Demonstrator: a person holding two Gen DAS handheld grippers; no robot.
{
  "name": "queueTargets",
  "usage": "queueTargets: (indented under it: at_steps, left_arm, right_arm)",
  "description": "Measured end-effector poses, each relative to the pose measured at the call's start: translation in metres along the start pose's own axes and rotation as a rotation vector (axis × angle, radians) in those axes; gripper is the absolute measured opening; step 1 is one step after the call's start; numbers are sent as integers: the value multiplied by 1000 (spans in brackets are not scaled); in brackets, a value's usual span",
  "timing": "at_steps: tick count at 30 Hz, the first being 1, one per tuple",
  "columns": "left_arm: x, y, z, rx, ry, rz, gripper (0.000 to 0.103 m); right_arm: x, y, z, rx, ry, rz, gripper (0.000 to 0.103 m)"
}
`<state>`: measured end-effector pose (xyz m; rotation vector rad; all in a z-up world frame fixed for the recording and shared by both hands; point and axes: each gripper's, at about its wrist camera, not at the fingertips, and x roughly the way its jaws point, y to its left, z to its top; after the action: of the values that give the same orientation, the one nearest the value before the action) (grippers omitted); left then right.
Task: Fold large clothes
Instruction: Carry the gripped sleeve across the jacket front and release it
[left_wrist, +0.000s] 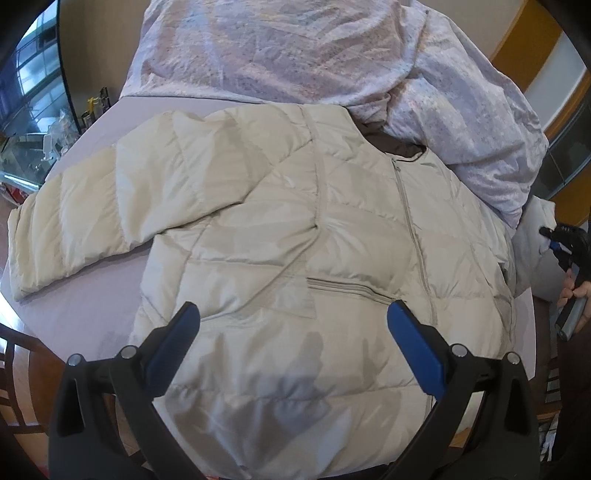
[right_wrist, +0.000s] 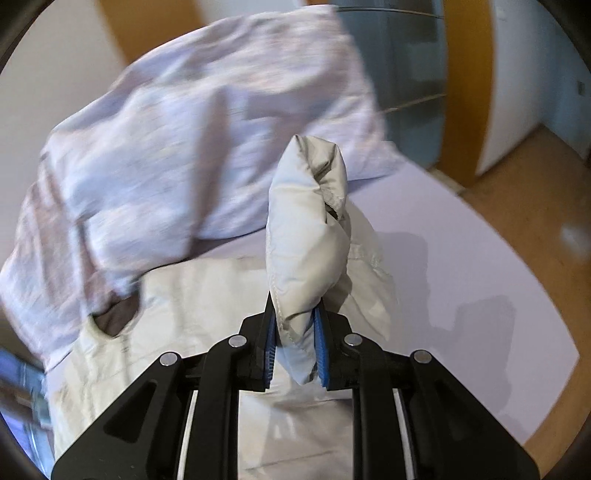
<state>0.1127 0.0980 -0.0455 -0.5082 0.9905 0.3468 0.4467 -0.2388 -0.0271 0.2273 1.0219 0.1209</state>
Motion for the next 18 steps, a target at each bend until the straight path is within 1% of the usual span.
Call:
queueTargets:
  at_steps: [5, 8, 11, 15, 18]
  left_arm:
    - [-6, 14, 0, -26, -13, 7, 101]
    - [-8, 22, -1, -41, -16, 13, 101]
    - [-10, 29, -2, -54, -16, 17, 101]
    - [-12, 36, -2, -65, -20, 18, 101]
    - [-14, 40, -4, -68, -27, 16, 101]
  right_arm:
    - [16, 45, -16, -67, 62, 63, 19]
    - [24, 62, -26, -87, 100, 101, 19]
    - [28, 88, -39, -112, 142, 162, 19]
    - [33, 132, -64, -153, 226, 268, 18]
    - [41, 163, -85, -188, 286, 305, 18]
